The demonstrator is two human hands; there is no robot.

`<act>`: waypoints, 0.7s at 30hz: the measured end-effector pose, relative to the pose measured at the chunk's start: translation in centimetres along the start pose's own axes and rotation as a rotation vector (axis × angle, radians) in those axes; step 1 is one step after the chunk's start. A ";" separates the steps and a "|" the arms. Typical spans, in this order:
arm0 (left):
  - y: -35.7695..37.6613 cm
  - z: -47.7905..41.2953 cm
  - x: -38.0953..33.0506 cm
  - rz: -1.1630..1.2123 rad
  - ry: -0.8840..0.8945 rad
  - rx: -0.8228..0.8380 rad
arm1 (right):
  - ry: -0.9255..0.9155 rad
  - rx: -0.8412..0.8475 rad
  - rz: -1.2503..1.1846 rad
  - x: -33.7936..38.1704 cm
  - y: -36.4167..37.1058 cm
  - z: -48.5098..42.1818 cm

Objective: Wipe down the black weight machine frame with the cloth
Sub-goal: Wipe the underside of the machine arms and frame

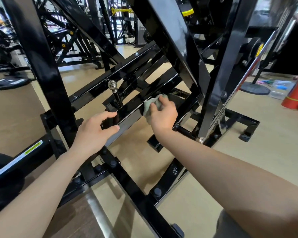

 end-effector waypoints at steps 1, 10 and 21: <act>0.0 -0.1 0.0 0.006 -0.001 0.000 | 0.034 0.011 0.023 -0.3 0.1 0.3; -0.1 0.0 -0.5 0.006 -0.003 0.011 | 0.672 0.227 -0.118 -3.1 -0.7 1.2; -0.2 -0.1 0.0 0.023 -0.017 0.046 | 0.791 0.416 -0.911 -0.4 -1.5 -1.0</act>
Point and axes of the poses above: each hand's wrist, its own z-axis away from the middle knuckle, its own y-axis out of the palm, x = y × z, the point moved 5 cm from there along -z, towards the middle knuckle, and after that the axes turned 4 degrees about -z, right-handed, at the moved point
